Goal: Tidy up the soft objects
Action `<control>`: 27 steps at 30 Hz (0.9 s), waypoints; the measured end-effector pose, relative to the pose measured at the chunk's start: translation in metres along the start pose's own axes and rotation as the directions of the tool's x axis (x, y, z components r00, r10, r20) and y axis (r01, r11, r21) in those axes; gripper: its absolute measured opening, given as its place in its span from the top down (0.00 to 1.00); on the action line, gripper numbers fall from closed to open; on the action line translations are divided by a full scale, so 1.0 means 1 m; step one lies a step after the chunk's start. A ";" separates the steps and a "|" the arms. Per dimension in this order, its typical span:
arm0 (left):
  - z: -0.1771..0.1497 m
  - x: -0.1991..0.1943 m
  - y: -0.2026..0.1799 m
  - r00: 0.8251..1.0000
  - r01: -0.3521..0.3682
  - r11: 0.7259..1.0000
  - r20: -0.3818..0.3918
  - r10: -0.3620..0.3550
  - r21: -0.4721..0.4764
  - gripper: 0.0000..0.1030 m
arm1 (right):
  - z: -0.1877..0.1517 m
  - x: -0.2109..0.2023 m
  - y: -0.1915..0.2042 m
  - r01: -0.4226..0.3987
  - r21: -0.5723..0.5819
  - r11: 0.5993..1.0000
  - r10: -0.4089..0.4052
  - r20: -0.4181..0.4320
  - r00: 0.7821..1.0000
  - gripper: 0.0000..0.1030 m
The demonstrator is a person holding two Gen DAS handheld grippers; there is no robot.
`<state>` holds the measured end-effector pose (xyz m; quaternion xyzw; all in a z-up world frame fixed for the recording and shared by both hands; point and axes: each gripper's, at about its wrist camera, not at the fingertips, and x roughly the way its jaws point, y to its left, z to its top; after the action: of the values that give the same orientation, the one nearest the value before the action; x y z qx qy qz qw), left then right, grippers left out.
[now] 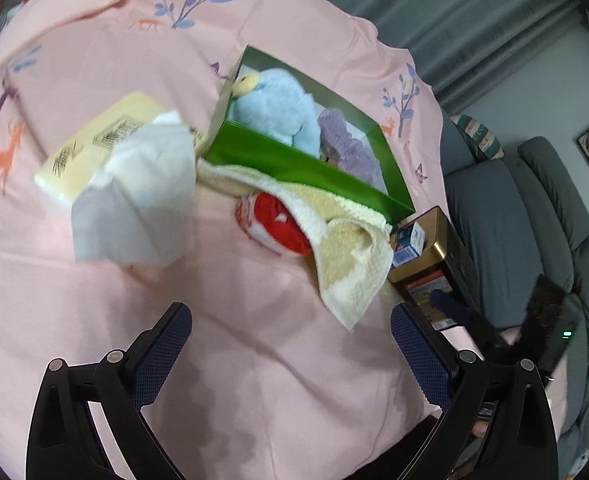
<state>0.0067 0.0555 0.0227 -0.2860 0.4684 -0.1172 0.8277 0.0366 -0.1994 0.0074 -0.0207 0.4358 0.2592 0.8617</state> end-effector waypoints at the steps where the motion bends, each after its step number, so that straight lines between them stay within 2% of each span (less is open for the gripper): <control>1: -0.002 0.000 0.003 1.000 0.006 1.000 -0.005 -0.006 -0.005 0.03 | -0.005 0.004 -0.002 -0.006 0.009 1.000 0.006 -0.005 1.000 0.02; 6: -0.012 0.004 0.016 1.000 0.008 1.000 -0.025 -0.008 -0.006 0.03 | -0.016 0.030 -0.011 -0.028 0.068 0.997 0.031 -0.041 0.999 0.03; 13: -0.010 0.010 0.021 0.999 0.010 1.000 -0.036 -0.010 0.002 0.03 | -0.004 0.063 -0.011 0.005 0.054 0.999 -0.001 -0.066 0.998 0.06; 16: -0.008 0.014 0.022 0.999 0.013 1.000 -0.045 -0.013 0.006 0.03 | 0.000 0.078 -0.014 0.021 0.061 0.998 -0.016 -0.087 0.996 0.12; 19: -0.007 0.019 0.023 0.998 0.017 1.000 -0.058 -0.017 -0.001 0.03 | 0.006 0.084 -0.014 0.052 0.030 0.998 -0.049 -0.076 0.996 0.23; 21: -0.006 0.021 0.024 0.998 0.018 1.000 -0.062 -0.018 -0.007 0.03 | 0.010 0.087 -0.013 0.068 0.000 0.998 -0.068 -0.075 0.995 0.49; 22: -0.006 0.021 0.025 0.998 0.018 1.000 -0.064 -0.019 -0.010 0.03 | 0.011 0.088 -0.013 0.072 -0.008 0.997 -0.072 -0.073 0.995 0.55; 24: -0.007 0.023 0.025 0.997 0.021 1.000 -0.068 -0.022 -0.015 0.03 | 0.013 0.087 -0.016 0.039 0.000 0.999 -0.039 -0.067 0.997 0.80; 25: -0.007 0.023 0.026 0.997 0.023 1.000 -0.069 -0.024 -0.018 0.03 | 0.013 0.085 -0.017 0.019 0.007 1.000 -0.019 -0.067 0.998 0.86; 27: -0.008 0.023 0.025 0.997 0.028 0.999 -0.071 -0.030 -0.022 0.03 | 0.010 0.080 -0.015 -0.007 -0.004 1.000 0.007 -0.058 0.998 0.90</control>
<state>0.0107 0.0625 -0.0114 -0.2969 0.4947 -0.1346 0.8056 0.0904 -0.1754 -0.0504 -0.0286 0.4602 0.2623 0.8477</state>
